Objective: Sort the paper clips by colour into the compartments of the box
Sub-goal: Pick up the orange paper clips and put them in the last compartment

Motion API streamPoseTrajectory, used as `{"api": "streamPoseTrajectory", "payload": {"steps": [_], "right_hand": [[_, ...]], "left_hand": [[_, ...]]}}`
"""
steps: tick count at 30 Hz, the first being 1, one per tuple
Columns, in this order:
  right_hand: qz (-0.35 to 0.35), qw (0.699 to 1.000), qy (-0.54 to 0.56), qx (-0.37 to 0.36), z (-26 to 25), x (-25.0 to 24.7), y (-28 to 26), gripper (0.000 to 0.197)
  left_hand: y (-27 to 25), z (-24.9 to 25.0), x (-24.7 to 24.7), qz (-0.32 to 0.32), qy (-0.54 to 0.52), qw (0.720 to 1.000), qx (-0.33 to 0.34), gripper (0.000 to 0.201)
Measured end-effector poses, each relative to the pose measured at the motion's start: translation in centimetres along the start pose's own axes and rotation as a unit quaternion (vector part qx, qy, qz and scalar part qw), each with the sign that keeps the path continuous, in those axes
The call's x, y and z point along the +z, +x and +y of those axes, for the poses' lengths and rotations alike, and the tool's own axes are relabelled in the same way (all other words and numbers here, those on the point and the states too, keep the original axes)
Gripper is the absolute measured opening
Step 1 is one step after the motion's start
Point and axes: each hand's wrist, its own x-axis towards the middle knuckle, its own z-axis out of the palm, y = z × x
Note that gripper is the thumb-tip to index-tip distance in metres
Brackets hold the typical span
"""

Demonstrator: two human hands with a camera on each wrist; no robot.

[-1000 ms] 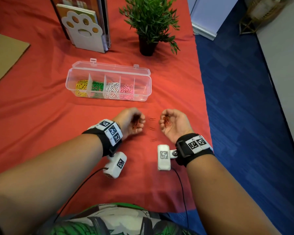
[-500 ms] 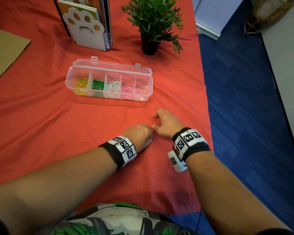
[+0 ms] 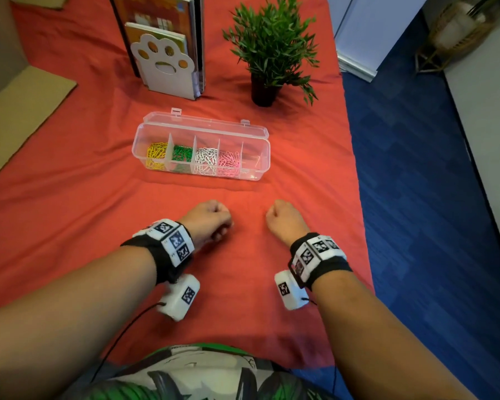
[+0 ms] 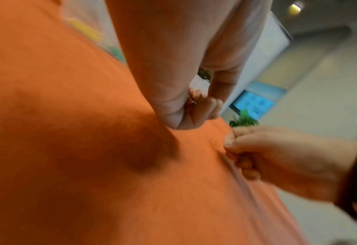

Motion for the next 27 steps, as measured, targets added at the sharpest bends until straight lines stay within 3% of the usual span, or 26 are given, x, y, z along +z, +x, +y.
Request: {"api": "streamPoseTrajectory", "payload": {"steps": [2, 5, 8, 11, 13, 14, 15, 16, 17, 18, 19, 21, 27], "right_hand": [[-0.002, 0.976, 0.210, 0.063, -0.3, -0.6, -0.2, 0.018], [0.001, 0.855, 0.507, 0.112, -0.3, -1.3, -1.2, 0.026], [-0.008, 0.763, 0.636, 0.119, 0.2, -1.9, -1.5, 0.025], [-0.024, 0.717, 0.679, 0.155, 0.3, -2.3, -1.8, 0.019], [-0.033, 0.737, 0.646, 0.195, 0.0, -1.9, -1.5, 0.018], [-0.033, 0.779, 0.591, 0.206, -0.2, -1.6, -1.1, 0.020], [-0.032, 0.844, 0.495, 0.203, -0.5, -1.4, -0.7, 0.021], [-0.035, 0.915, 0.356, 0.185, -1.0, -1.4, -0.3, 0.019], [-0.036, 0.968, 0.193, 0.154, -1.5, -1.3, -0.1, 0.017], [-0.024, 0.992, 0.043, 0.118, -1.9, -1.0, 0.0, 0.027], [-0.008, 0.995, -0.056, 0.087, -2.2, -0.6, 0.2, 0.039], [0.018, 0.990, -0.135, 0.045, -2.8, 0.3, 0.3, 0.044], [0.024, 0.978, -0.207, 0.026, -3.1, 1.3, 0.4, 0.036]], "left_hand": [[-0.2, 0.7, -0.8, -0.005, -0.099, 0.995, -0.018, 0.026], [-0.4, 1.6, -1.6, -0.015, -0.166, 0.986, -0.019, 0.025], [-0.2, 2.4, -1.6, -0.025, -0.154, 0.987, -0.024, 0.026], [0.1, 3.1, -1.0, -0.046, -0.142, 0.988, -0.028, 0.033], [0.2, 3.5, -0.4, -0.066, -0.138, 0.988, -0.031, 0.033], [0.1, 3.7, -0.2, -0.073, -0.138, 0.987, -0.032, 0.031], [0.2, 4.0, 0.1, -0.076, -0.144, 0.986, -0.034, 0.029], [0.3, 4.5, 0.3, -0.077, -0.151, 0.985, -0.033, 0.028], [0.5, 5.0, 0.5, -0.079, -0.160, 0.984, -0.028, 0.027], [0.6, 5.7, 0.7, -0.081, -0.170, 0.982, -0.021, 0.026], [0.8, 6.6, 0.8, -0.081, -0.184, 0.980, -0.010, 0.025], [1.1, 8.6, 1.0, -0.072, -0.216, 0.974, 0.012, 0.019], [2.3, 12.7, 1.6, -0.025, -0.239, 0.970, 0.032, 0.010]]}}
